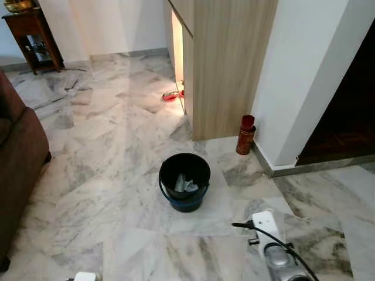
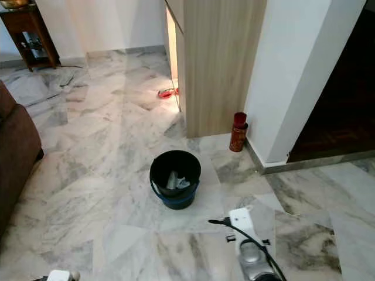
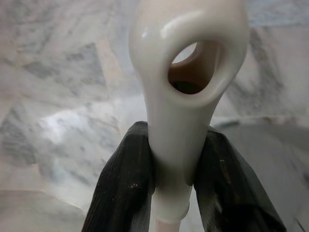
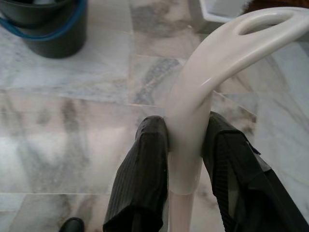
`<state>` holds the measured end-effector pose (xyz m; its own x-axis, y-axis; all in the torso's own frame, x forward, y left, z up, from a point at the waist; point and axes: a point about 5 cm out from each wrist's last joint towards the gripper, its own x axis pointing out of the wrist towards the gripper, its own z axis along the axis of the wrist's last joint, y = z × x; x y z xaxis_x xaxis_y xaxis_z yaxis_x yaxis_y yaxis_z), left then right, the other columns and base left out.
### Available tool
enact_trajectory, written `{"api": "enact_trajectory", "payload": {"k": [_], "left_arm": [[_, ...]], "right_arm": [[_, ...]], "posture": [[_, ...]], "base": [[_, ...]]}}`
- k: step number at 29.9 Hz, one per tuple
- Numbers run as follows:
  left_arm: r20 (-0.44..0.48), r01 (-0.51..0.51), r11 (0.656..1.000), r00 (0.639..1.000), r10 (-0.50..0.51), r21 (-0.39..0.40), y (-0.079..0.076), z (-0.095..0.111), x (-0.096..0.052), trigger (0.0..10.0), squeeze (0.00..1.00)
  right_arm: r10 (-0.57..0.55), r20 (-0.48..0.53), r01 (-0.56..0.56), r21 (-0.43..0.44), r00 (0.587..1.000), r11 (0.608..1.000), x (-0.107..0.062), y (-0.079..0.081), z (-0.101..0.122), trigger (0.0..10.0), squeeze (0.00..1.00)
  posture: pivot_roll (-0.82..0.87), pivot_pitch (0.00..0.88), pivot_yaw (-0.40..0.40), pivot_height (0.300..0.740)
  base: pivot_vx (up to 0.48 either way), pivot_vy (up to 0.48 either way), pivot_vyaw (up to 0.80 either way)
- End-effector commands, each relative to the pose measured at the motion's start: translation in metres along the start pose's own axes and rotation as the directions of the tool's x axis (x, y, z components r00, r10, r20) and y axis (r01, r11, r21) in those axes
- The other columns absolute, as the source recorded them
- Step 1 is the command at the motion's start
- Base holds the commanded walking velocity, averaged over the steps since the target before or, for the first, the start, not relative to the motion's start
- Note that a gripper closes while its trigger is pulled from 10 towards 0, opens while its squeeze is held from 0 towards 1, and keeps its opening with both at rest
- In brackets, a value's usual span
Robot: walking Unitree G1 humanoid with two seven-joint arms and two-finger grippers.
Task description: Sweep floor
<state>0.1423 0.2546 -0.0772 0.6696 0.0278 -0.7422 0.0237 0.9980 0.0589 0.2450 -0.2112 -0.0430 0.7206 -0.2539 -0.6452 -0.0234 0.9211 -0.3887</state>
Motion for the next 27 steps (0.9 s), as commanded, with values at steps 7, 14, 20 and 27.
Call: {"api": "enact_trajectory", "payload": {"k": [7, 14, 20, 27], "left_arm": [[0.070, -0.140, 0.990, 0.988, 0.140, 0.001, 0.012, 0.041, 0.014, 10.0, 0.00], [0.131, -0.218, 0.967, 0.963, 0.236, -0.133, 0.021, 0.065, 0.018, 10.0, 0.00], [0.102, -0.238, 0.950, 0.960, 0.262, -0.202, 0.010, 0.045, 0.015, 10.0, 0.00], [0.099, -0.156, 0.965, 0.979, 0.179, -0.209, -0.022, 0.028, 0.016, 10.0, 0.00]], "right_arm": [[0.059, 0.097, -0.077, 0.198, 0.994, 0.977, 0.002, 0.010, 0.029, 10.0, 0.00], [0.061, 0.136, -0.099, 0.288, 0.989, 0.953, 0.001, 0.019, 0.036, 10.0, 0.00], [0.109, 0.093, -0.129, 0.243, 0.990, 0.962, -0.005, 0.027, 0.011, 10.0, 0.00], [0.105, 0.055, -0.113, 0.180, 0.993, 0.977, -0.005, 0.010, -0.009, 10.0, 0.00]], "posture": [[-0.04, 0.000, 0.117, 0.740], [-0.02, 0.000, 0.131, 0.740], [0.00, 0.000, 0.080, 0.740], [0.00, 0.000, 0.007, 0.740]], "base": [[0.000, 0.000, 0.00], [0.000, 0.000, 0.00], [0.000, 0.000, 0.00], [0.000, 0.000, 0.00]]}}
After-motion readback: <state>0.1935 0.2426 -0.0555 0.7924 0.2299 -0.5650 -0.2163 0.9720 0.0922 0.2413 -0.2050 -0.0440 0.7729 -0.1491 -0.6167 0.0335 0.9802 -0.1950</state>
